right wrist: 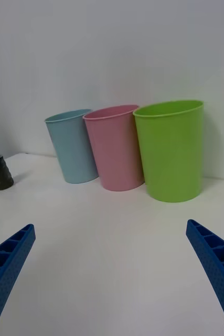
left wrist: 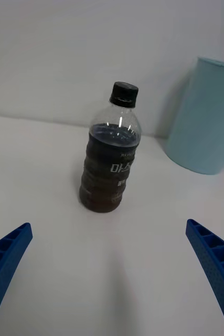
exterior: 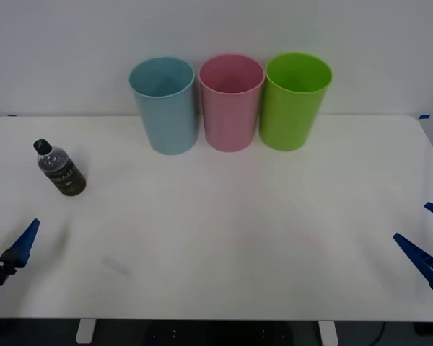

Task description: Grasp the object on the table and drop it into the matching bin: aluminum can to the light blue bin, PET bottle to the pink bin.

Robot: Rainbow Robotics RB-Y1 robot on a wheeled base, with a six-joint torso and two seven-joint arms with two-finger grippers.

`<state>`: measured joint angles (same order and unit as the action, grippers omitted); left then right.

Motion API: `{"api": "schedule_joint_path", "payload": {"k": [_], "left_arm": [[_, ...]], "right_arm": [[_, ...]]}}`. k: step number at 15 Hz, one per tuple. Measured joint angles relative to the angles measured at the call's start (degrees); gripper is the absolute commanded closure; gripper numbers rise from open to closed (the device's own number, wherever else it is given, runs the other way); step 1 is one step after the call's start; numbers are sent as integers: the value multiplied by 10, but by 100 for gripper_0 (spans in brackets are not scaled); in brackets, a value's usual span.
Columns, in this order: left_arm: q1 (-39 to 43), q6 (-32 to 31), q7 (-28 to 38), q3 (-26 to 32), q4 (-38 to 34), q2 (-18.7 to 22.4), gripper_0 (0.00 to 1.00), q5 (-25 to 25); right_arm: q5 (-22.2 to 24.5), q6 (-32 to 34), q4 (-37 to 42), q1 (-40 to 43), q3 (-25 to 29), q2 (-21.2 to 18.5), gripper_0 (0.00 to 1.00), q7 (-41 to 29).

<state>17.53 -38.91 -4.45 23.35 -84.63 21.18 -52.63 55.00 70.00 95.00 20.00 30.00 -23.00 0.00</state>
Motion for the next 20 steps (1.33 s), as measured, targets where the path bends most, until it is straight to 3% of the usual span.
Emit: {"api": "schedule_joint_path", "payload": {"k": [5, 9, 20], "left_arm": [[-46, 26, -7, -22, 28, 0, 0, -28], [-105, 29, -50, -32, 86, 0, 0, -32], [-213, 76, -64, -45, 176, 0, 0, -59]], "right_arm": [[0, 0, 0, 0, 0, 0, 0, 0], [0, 0, 0, 0, 0, 0, 0, 0], [0, 0, 0, 0, 0, 0, 0, 0]]}}
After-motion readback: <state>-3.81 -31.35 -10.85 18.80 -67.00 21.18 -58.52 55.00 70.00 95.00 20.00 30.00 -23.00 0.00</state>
